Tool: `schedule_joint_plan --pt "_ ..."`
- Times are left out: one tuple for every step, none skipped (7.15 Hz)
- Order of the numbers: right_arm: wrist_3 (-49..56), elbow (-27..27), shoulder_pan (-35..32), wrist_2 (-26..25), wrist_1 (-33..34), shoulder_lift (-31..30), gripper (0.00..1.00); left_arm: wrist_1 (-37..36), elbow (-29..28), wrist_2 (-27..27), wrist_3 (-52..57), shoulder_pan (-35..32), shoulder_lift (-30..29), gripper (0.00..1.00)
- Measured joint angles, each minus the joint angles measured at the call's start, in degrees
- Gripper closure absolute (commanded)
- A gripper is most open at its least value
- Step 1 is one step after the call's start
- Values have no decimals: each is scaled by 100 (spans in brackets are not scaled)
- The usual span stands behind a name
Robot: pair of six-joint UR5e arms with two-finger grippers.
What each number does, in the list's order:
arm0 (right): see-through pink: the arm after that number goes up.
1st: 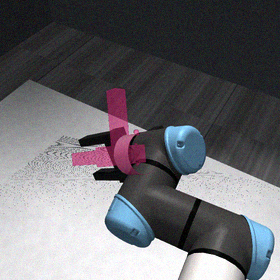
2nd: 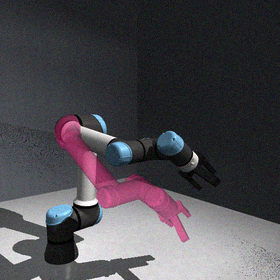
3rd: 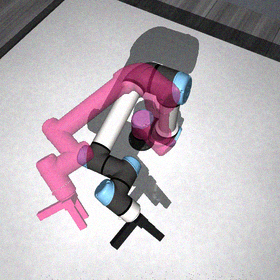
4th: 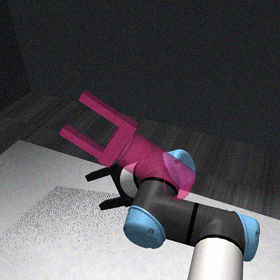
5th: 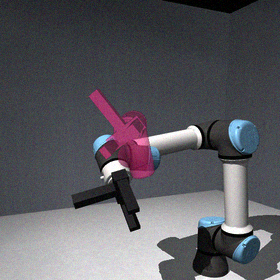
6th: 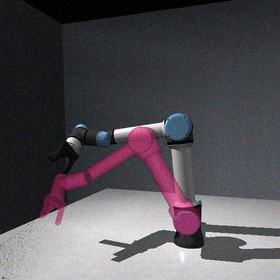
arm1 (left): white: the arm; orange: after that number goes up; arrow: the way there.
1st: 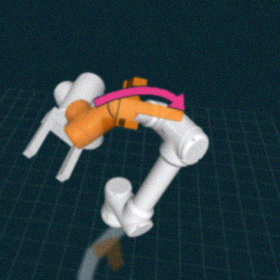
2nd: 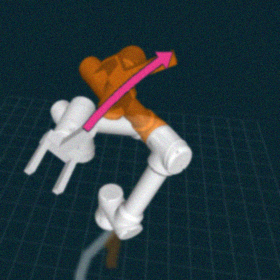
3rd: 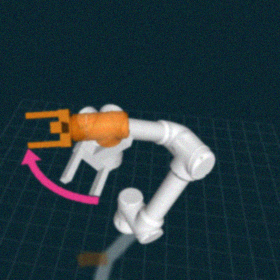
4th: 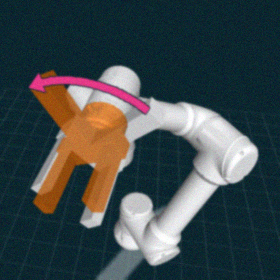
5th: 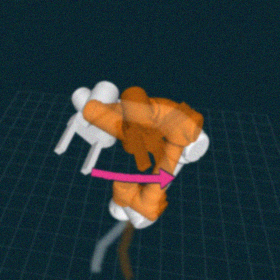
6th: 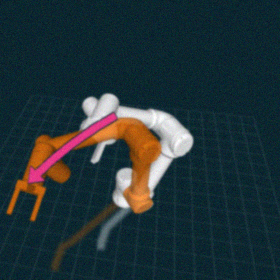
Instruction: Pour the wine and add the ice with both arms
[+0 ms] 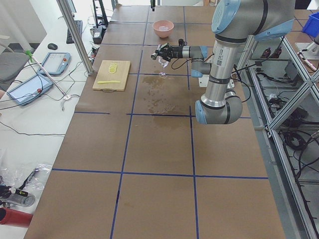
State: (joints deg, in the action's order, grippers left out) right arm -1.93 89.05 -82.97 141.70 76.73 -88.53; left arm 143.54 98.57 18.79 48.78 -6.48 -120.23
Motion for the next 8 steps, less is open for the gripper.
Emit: schedule_joint_plan --pt "0 -6 0 7 0 1 0 -27 5 -48 84 7 0 100" --pt "0 -8 0 12 0 2 0 -25 13 -74 108 9 0 100" --pt "0 -13 0 14 1 3 0 54 18 -87 24 6 6 100" --pt "0 -16 0 15 5 6 0 203 18 -90 -227 -1 28 100" --pt "0 -20 0 16 7 16 0 372 14 -81 -648 -12 58 100" --pt "0 -28 0 16 8 36 0 595 9 -33 -1218 -40 84 100" --pt "0 -35 0 14 7 62 0 920 7 77 -1764 -84 136 100" --pt "0 -41 0 10 3 92 0 1415 3 203 -2292 -125 309 100"
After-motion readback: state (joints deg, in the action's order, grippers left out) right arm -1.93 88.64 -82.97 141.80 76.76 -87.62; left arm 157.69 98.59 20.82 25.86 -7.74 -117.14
